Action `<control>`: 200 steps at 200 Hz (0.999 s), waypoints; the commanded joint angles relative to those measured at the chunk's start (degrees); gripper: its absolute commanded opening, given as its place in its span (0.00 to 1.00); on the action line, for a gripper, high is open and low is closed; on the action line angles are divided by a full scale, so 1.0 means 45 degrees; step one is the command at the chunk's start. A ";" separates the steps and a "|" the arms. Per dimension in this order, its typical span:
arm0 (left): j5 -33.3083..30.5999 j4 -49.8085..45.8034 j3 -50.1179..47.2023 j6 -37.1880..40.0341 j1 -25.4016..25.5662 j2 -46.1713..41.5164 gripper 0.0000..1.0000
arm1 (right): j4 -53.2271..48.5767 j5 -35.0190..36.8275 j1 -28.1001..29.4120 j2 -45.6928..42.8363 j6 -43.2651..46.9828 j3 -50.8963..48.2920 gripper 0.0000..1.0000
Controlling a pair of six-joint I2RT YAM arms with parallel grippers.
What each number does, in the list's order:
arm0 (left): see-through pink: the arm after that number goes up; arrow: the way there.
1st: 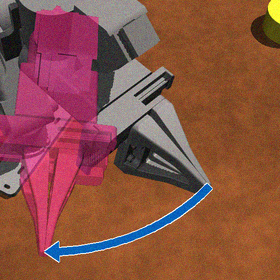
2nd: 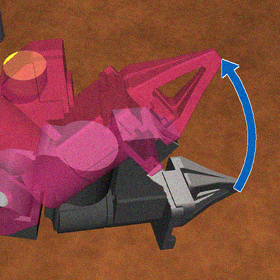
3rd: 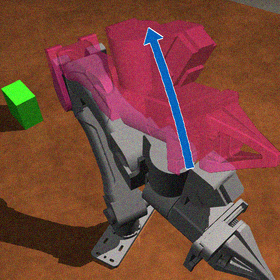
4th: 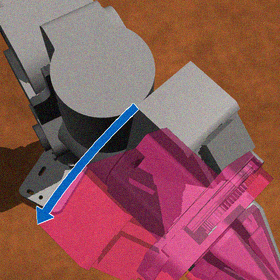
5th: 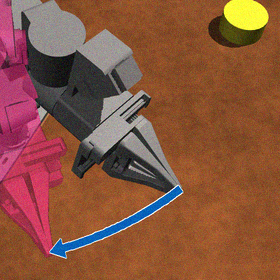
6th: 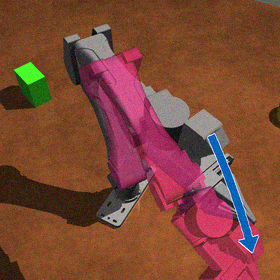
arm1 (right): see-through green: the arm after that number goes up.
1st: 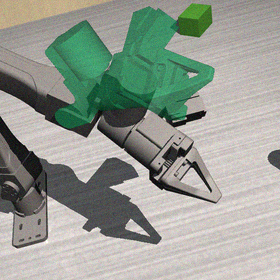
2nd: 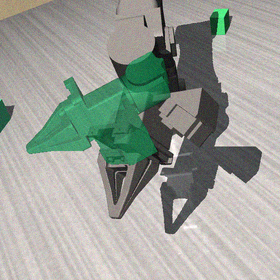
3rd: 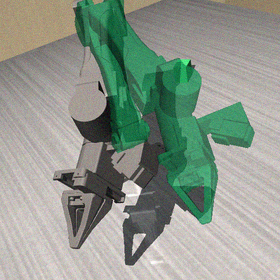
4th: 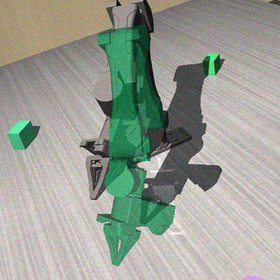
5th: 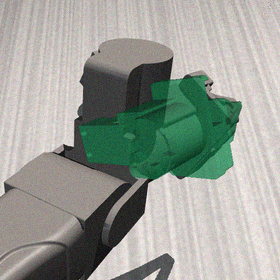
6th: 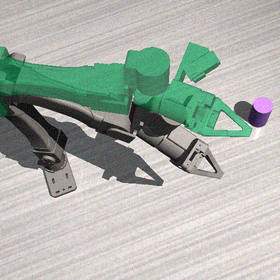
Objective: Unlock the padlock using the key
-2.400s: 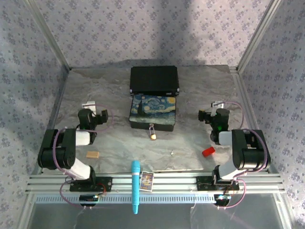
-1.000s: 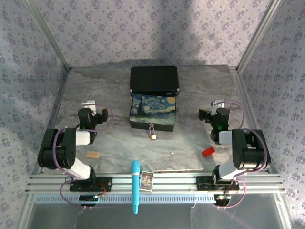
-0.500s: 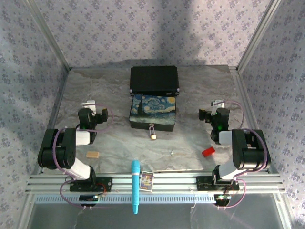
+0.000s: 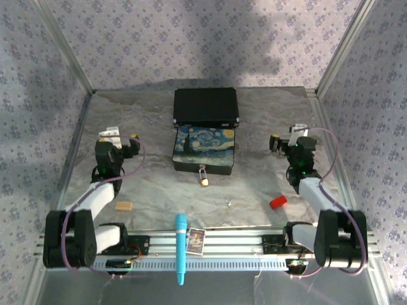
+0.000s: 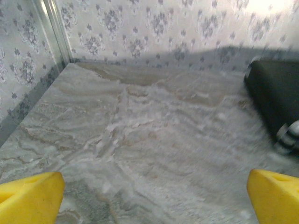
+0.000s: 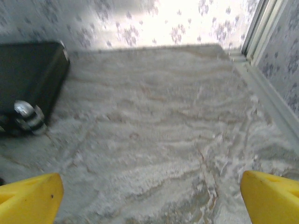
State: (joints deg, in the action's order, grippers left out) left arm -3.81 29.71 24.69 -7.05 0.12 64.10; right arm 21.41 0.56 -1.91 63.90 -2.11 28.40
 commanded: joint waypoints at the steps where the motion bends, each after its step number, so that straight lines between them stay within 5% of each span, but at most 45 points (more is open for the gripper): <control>1: 0.0248 -0.2807 0.0992 -0.3596 0.0059 -0.1191 1.00 | -0.3448 -0.0183 -0.0099 -0.1177 -0.1924 0.0854 0.99; 14: 0.0532 -0.3854 0.1273 -0.6001 0.0069 -0.1480 1.00 | -0.5264 0.0171 -0.0254 -0.1567 -0.3564 0.1370 0.99; 27: 0.1370 -0.4512 0.1444 -0.7772 0.0068 -0.1475 1.00 | -0.6267 -0.1381 -0.0523 -0.1751 -0.3701 0.1774 0.99; 50: 0.3336 -0.4627 0.1457 -0.8764 0.0378 -0.1190 1.00 | -0.7006 -0.3296 -0.0210 -0.2396 -0.4127 0.1648 0.99; 65: 0.3180 -0.6056 0.1988 -0.8502 0.1368 -0.1138 1.00 | -0.7945 -0.3515 0.0406 -0.2682 -0.4378 0.1654 0.99; 92: 0.1692 -0.8438 0.3119 -0.7990 0.3972 -0.1100 1.00 | -0.9804 -0.2830 0.1946 -0.3091 -0.4818 0.1741 0.97; 138: 0.1586 -1.0052 0.4302 -0.8315 0.7631 -0.0279 1.00 | -1.1935 -0.0067 0.6159 -0.3272 -0.6383 0.1647 0.91; 200: 0.0483 -0.9655 0.4421 -0.9867 1.1143 0.0840 1.00 | -1.1099 0.2034 1.1257 -0.2336 -0.9707 0.0413 0.78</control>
State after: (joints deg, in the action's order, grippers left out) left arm 2.02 -12.58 43.16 -48.01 46.41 66.57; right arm -28.53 3.40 42.98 51.29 -37.43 31.92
